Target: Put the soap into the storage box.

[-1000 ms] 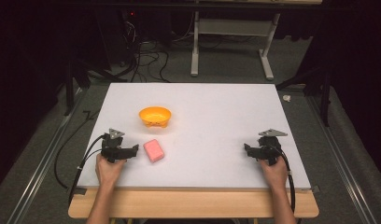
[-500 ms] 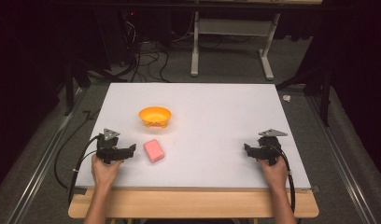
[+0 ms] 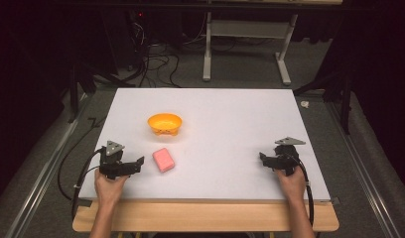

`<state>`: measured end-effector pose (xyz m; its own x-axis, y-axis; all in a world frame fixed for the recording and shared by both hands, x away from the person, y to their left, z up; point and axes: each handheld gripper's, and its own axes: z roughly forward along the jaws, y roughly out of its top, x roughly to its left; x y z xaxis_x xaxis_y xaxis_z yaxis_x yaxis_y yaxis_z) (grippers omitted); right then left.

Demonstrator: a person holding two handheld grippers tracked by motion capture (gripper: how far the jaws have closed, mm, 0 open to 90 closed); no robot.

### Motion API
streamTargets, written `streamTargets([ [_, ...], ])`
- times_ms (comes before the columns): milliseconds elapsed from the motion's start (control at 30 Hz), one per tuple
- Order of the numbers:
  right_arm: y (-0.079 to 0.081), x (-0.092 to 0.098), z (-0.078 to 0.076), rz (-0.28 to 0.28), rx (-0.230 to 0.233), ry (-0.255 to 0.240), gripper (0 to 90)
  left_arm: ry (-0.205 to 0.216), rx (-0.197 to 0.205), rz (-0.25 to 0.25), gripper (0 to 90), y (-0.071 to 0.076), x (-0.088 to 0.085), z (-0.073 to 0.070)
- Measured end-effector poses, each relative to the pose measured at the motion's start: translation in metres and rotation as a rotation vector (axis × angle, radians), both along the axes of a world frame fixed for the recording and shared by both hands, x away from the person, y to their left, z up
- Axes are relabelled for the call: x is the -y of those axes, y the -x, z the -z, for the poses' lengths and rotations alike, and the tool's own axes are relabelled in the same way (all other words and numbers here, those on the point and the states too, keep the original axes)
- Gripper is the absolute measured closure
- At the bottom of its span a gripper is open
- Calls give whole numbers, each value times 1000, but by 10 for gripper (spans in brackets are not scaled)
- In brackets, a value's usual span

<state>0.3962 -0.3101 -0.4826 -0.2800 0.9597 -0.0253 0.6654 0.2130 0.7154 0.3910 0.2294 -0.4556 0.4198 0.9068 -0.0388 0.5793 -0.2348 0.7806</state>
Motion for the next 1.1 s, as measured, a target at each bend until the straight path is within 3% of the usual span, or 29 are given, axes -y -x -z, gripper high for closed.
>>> streamTargets([
  [167, 0, 0, 0, -1, 1, 1, 229, 18, 11, 22, 68, 7, 3, -2],
  [567, 0, 0, 0, 0, 2, -1, 228, -6, 15, 122, 49, 18, 25, -3],
  [767, 0, 0, 0, 0, 0, 0, 228, -26, -6, 179, 37, 16, 38, 1],
  [933, 0, 0, 0, 0, 0, 0, 229, -8, -24, 212, 21, 11, 46, 4],
  [1100, 0, 0, 0, 0, 0, 0, 229, -29, -42, 254, 18, 4, 55, 6],
])
